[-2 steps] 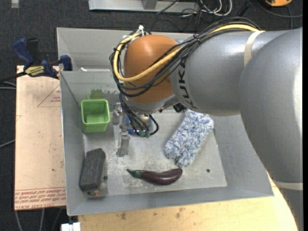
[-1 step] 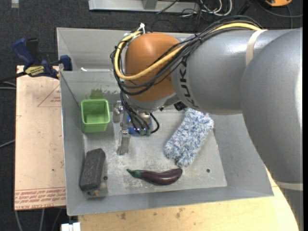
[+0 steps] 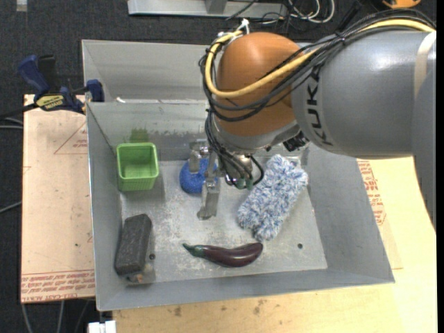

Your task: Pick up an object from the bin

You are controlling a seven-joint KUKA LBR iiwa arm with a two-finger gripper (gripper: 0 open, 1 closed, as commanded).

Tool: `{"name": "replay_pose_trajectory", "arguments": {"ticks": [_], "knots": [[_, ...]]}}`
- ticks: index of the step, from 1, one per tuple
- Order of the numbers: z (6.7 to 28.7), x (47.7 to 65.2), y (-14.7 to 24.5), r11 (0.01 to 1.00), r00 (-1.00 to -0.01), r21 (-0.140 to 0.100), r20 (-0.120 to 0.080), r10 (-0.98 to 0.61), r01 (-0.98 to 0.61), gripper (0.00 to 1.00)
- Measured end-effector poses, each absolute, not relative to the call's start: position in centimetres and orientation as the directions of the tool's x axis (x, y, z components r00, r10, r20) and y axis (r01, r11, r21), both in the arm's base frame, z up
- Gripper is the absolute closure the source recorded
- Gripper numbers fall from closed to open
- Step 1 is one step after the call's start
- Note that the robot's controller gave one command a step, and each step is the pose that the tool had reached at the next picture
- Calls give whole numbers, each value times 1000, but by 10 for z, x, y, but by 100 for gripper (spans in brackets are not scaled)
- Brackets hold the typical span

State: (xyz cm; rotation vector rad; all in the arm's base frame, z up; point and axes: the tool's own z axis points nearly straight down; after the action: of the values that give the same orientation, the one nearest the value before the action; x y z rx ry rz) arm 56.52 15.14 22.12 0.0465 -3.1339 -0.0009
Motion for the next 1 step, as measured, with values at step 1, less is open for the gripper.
{"name": "replay_pose_trajectory", "arguments": {"ticks": [1], "knots": [[241, 525, 137, 1000, -1000, 0, -12, -29, -29, 0]]}}
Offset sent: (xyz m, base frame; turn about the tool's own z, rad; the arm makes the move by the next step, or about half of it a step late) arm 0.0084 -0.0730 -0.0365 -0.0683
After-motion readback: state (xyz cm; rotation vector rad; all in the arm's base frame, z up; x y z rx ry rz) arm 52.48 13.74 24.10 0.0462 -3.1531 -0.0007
